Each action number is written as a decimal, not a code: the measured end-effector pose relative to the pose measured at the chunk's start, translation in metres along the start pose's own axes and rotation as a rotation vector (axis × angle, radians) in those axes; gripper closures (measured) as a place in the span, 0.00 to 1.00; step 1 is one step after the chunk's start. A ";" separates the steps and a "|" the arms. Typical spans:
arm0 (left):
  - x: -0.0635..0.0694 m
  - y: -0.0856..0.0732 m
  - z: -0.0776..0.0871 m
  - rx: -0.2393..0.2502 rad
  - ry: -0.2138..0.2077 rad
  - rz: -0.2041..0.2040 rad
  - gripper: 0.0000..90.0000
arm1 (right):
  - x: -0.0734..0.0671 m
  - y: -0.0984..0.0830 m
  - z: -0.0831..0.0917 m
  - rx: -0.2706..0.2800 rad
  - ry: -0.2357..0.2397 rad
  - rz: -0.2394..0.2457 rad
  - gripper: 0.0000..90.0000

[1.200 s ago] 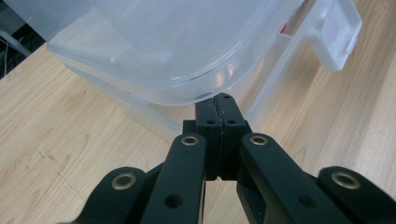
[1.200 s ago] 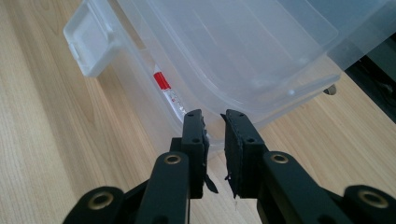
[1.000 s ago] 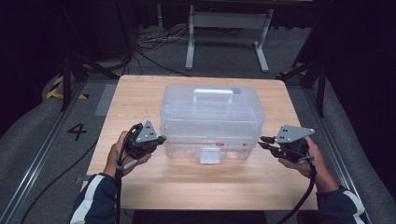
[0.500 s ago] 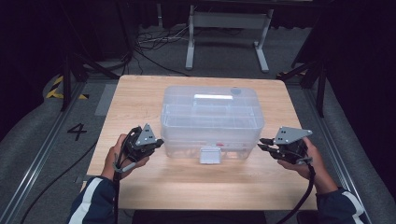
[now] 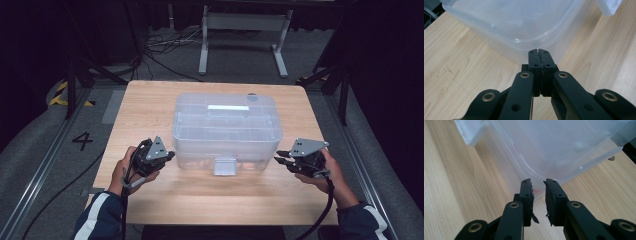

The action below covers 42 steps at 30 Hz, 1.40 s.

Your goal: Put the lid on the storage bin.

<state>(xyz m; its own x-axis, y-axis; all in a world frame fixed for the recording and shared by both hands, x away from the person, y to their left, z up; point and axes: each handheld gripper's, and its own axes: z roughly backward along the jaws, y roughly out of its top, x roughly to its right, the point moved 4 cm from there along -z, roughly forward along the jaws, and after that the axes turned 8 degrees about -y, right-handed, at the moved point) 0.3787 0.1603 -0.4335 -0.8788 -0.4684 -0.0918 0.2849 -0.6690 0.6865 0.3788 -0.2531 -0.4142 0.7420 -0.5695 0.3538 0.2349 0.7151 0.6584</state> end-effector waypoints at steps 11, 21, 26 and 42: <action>0.006 -0.011 -0.003 -0.029 -0.007 -0.019 0.90 | -0.001 -0.007 0.002 -0.002 -0.009 0.011 0.77; 0.009 -0.033 -0.003 -0.081 -0.018 -0.029 0.77 | -0.001 -0.021 0.001 -0.037 -0.021 0.009 0.69; 0.008 -0.047 -0.001 -0.117 -0.008 -0.006 0.70 | 0.000 -0.029 0.000 -0.046 -0.034 0.001 0.64; 0.003 -0.093 0.002 -0.164 -0.005 0.055 0.49 | 0.006 -0.068 -0.006 -0.085 -0.063 -0.061 0.45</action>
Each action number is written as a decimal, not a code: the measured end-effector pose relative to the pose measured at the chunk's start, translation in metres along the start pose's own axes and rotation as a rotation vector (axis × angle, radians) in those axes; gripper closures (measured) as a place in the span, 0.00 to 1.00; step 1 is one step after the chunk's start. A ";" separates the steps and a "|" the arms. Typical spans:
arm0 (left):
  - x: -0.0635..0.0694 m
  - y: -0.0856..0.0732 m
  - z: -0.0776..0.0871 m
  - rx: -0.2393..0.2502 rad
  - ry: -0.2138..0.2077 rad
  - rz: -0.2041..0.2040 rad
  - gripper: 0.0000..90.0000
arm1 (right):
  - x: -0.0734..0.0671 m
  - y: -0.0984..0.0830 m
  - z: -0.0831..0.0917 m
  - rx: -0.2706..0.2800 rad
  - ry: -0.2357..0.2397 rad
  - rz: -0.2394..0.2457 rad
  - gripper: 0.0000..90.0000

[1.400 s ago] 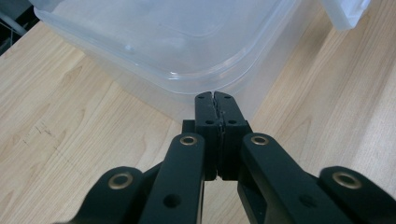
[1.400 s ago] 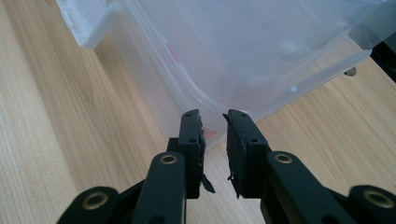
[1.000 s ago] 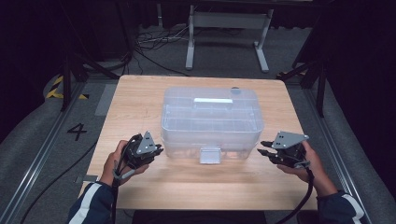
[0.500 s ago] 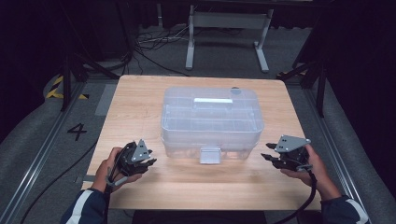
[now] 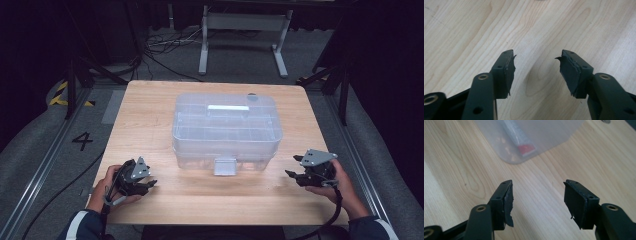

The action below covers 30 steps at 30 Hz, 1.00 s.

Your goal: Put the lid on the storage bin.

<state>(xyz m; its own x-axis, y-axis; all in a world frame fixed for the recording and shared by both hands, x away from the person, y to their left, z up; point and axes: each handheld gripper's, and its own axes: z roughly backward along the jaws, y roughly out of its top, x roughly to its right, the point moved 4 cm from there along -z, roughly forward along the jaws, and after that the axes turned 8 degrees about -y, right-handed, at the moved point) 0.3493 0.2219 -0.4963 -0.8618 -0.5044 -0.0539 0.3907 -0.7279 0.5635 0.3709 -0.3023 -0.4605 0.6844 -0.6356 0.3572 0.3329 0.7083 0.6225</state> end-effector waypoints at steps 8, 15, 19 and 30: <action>-0.006 -0.021 0.005 0.033 0.031 0.076 0.33 | 0.012 -0.034 0.001 -0.009 -0.017 -0.112 0.41; -0.011 -0.039 0.010 0.054 0.021 0.139 0.25 | 0.016 -0.060 0.000 -0.029 -0.037 -0.169 0.41; -0.015 -0.049 0.012 0.084 0.010 0.196 0.23 | 0.017 -0.072 0.000 -0.031 -0.037 -0.206 0.39; -0.019 -0.062 0.010 0.167 -0.013 0.273 0.17 | 0.017 -0.092 -0.005 0.022 -0.014 -0.328 0.31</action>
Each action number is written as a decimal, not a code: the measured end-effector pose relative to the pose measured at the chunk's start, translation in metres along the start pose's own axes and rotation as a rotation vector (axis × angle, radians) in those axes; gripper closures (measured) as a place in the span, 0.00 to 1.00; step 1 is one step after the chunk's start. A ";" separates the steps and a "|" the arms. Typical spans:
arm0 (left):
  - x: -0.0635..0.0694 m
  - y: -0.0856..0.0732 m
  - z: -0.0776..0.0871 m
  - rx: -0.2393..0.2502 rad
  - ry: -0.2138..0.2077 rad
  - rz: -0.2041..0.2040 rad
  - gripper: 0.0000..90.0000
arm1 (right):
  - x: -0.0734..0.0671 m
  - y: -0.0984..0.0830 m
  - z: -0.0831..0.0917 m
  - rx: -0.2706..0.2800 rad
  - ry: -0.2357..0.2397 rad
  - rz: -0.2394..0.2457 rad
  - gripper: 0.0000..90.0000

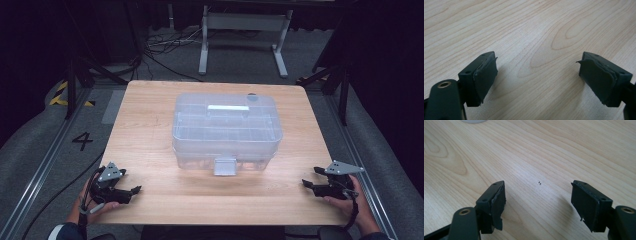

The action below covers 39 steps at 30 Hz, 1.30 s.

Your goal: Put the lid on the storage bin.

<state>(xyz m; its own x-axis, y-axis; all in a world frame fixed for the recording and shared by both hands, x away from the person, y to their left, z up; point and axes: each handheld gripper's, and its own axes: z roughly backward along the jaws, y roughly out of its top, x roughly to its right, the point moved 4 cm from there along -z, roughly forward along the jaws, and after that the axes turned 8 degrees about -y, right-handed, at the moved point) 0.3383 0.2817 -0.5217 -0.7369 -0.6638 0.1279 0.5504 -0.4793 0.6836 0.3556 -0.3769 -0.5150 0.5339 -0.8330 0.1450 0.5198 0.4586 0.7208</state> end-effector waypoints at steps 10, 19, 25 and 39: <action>0.001 0.000 0.000 0.001 0.006 0.015 0.17 | 0.003 -0.002 -0.004 0.013 0.027 -0.058 0.29; 0.001 0.000 0.000 0.001 0.009 0.021 0.17 | 0.003 -0.001 -0.005 0.011 0.019 -0.067 0.29; 0.000 0.000 0.000 0.003 0.019 0.020 0.17 | 0.004 -0.001 -0.005 0.011 0.014 -0.068 0.29; 0.000 0.001 -0.001 0.002 0.025 0.025 0.16 | 0.004 -0.001 -0.005 0.012 0.012 -0.067 0.28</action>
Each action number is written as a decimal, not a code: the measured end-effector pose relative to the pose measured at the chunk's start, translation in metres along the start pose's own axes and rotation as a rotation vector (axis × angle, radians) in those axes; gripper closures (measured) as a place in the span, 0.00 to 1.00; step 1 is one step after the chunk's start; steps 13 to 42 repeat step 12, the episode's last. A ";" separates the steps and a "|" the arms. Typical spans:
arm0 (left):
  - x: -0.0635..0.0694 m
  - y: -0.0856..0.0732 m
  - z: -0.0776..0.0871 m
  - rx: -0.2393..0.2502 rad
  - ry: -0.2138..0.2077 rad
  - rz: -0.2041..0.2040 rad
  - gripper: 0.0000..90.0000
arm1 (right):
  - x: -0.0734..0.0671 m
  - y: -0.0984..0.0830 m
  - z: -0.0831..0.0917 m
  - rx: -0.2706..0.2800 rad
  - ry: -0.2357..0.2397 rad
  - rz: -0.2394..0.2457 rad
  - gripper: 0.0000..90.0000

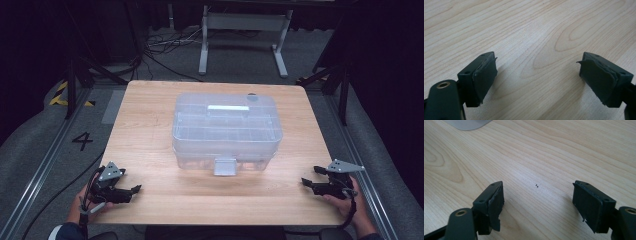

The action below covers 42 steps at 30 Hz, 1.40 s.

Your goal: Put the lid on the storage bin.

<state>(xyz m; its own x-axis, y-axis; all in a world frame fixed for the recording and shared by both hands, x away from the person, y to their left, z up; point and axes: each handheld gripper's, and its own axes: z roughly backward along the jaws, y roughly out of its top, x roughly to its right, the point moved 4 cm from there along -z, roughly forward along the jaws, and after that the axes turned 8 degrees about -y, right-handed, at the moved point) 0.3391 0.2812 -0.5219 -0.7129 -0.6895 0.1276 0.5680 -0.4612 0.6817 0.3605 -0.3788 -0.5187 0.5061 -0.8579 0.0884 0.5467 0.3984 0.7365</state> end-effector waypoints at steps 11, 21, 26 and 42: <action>0.000 0.000 0.000 -0.006 -0.003 0.001 0.16 | 0.000 0.000 0.000 -0.001 -0.002 -0.001 0.28; 0.000 0.000 0.000 -0.006 -0.002 0.001 0.16 | 0.000 0.000 0.000 -0.001 -0.002 -0.001 0.28; 0.000 0.000 0.000 -0.006 -0.002 0.001 0.16 | 0.000 0.000 0.000 -0.001 -0.002 -0.001 0.28; 0.000 0.000 0.000 -0.006 -0.002 0.001 0.16 | 0.000 0.000 0.000 -0.001 -0.002 -0.001 0.28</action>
